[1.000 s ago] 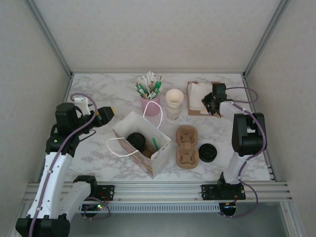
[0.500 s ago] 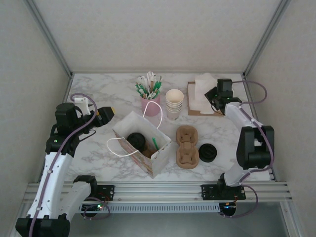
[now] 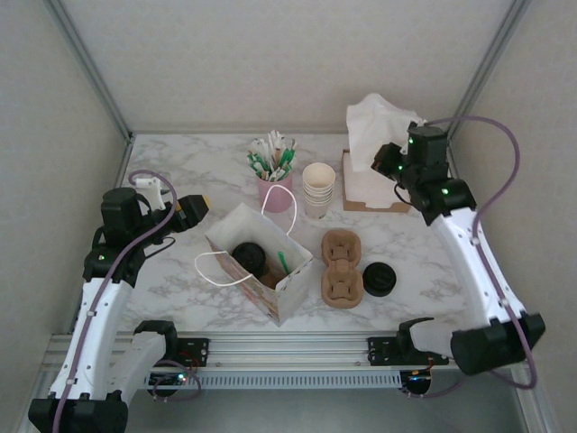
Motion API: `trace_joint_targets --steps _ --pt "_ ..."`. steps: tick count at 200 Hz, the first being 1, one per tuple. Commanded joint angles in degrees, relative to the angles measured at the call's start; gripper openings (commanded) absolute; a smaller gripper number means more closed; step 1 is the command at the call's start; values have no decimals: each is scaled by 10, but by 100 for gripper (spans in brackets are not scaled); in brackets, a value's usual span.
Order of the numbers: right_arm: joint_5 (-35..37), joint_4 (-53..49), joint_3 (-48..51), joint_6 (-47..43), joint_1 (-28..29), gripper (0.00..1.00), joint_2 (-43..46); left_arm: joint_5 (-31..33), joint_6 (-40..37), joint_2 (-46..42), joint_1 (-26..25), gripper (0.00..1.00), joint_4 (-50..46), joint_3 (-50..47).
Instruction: Pack the takeout coffee
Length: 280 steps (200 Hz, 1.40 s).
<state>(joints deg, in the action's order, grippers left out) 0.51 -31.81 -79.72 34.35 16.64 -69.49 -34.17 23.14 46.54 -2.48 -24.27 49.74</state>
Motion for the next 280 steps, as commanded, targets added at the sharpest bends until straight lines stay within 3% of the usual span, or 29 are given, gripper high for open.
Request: trace_joint_targets --steps 1,69,135,206,250,280 --pt "-28 -49 -48 -54 52 0 38 6 2 -7 1 69 -8 7" --pt "-26 -102 -148 -145 272 0 55 11 0 -5 0 69 -10 7" --pt "180 -159 -171 -219 497 0 7 18 -1 -4 0 69 -13 7" --pt "398 -213 -191 -252 600 0 -46 20 -3 -1 0 69 -14 9" --pt "524 -204 -212 -295 622 0 -86 21 -3 -1 0 69 -16 9" --pt "562 -179 -223 -344 624 0 -91 21 -3 -1 0 69 -16 9"
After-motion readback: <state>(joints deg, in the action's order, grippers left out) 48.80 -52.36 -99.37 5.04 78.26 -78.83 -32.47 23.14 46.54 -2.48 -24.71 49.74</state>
